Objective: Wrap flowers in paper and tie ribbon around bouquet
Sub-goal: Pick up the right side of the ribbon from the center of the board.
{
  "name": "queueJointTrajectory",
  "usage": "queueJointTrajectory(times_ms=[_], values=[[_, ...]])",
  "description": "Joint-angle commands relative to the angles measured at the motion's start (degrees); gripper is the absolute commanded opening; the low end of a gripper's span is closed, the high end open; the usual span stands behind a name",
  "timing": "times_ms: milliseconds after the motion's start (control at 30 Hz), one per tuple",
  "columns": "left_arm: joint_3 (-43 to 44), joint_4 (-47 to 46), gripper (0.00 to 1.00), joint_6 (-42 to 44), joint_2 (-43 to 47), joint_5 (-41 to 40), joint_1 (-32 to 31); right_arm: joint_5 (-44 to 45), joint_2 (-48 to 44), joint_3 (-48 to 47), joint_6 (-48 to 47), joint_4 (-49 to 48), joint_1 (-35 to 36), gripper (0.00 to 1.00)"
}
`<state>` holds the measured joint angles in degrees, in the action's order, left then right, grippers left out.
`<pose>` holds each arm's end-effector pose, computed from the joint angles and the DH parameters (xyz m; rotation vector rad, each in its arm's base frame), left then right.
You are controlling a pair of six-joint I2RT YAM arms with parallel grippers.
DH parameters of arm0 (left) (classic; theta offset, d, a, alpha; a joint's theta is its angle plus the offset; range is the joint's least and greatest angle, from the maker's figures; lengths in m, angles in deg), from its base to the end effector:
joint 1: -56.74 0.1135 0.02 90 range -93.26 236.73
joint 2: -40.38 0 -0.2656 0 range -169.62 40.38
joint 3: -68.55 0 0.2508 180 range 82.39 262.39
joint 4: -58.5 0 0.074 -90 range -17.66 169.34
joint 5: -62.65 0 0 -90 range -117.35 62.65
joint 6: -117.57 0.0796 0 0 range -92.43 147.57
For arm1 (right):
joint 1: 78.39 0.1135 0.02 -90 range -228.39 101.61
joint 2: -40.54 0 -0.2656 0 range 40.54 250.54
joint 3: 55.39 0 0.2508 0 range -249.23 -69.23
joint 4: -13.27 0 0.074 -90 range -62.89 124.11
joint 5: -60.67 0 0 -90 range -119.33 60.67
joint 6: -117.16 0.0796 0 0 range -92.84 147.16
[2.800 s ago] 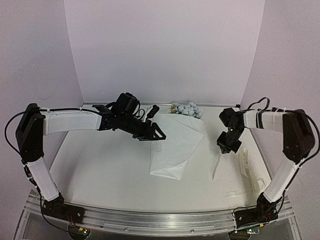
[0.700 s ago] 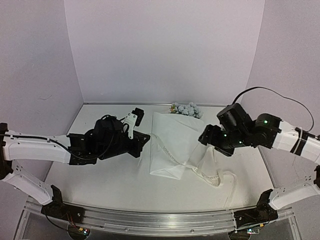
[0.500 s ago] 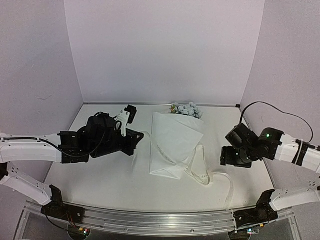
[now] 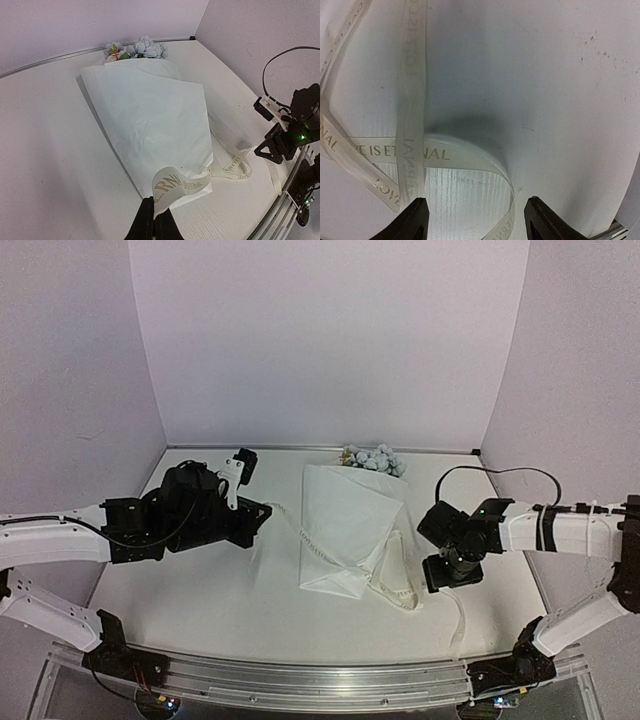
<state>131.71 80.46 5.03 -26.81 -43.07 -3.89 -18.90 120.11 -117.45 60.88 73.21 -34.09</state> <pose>0.1672 -0.2531 0.2747 0.5039 2.0041 -0.6415 0.1848 0.1602 0.1506 -0.2349 2.8481 -0.0049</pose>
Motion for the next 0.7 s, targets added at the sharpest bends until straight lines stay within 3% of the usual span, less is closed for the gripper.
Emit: queueJointTrajectory(times_ms=[0, 200, 433, 667], values=[[1.74, 1.11, 0.0, -0.91, 2.28, -0.59, 0.68, -2.71, 5.72, -6.36, -3.27, -3.91, 0.0, 0.66], [1.99, 1.13, 0.0, -0.91, 2.55, 1.36, 0.94, -3.74, 12.19, -9.66, -2.71, -4.0, -0.12, 0.64], [2.62, 1.27, 0.0, -0.61, 2.27, 3.68, 1.03, 0.71, 4.37, -1.78, -1.06, -4.97, -0.17, 0.65], [3.63, 1.32, 0.0, -0.4, 1.6, 4.12, 1.04, -7.05, 10.1, -6.33, 0.69, -5.52, 1.43, 0.58]])
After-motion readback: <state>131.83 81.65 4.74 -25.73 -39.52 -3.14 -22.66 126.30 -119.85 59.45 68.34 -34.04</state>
